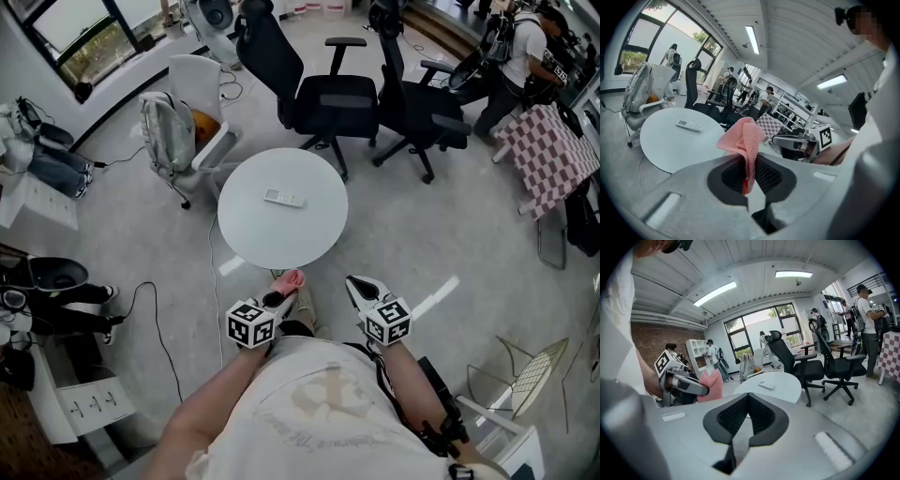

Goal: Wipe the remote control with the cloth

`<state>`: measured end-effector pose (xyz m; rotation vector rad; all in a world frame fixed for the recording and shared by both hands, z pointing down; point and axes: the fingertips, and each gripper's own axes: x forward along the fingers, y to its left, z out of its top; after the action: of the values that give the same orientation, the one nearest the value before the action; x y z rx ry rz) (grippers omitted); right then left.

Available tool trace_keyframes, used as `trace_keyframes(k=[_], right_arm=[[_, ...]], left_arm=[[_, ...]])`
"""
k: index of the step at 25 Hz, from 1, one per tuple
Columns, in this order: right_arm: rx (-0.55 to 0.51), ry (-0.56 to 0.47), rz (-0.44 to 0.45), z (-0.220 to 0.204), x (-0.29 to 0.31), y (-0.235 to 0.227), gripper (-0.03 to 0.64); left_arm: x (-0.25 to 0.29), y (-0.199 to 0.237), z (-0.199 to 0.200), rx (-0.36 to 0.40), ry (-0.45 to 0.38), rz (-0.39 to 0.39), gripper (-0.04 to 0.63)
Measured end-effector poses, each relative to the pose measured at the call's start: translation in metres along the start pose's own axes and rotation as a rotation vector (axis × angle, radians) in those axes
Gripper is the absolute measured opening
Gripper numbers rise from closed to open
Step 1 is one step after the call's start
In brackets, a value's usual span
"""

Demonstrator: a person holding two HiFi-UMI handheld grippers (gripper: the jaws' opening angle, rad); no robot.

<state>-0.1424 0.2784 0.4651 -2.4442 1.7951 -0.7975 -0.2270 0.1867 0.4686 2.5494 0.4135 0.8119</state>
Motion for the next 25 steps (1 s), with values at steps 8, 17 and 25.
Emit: trace_keyframes(k=[8,17,25], right_arm=[[0.005,0.029,-0.025,0.014,0.021,-0.027,0.008],[-0.006,0.068,-0.037,0.045,0.073,-0.071,0.008],[-0.051,0.098,-0.039,0.087,0.13,-0.097,0.008]], left_arm=[[0.041,0.015,0.016,-0.008,0.038,-0.064,0.025],[0.08,0.067,0.07,-0.015,0.042,-0.08,0.025],[0.097,0.115,0.117,0.001,0.047,-0.093,0.025]])
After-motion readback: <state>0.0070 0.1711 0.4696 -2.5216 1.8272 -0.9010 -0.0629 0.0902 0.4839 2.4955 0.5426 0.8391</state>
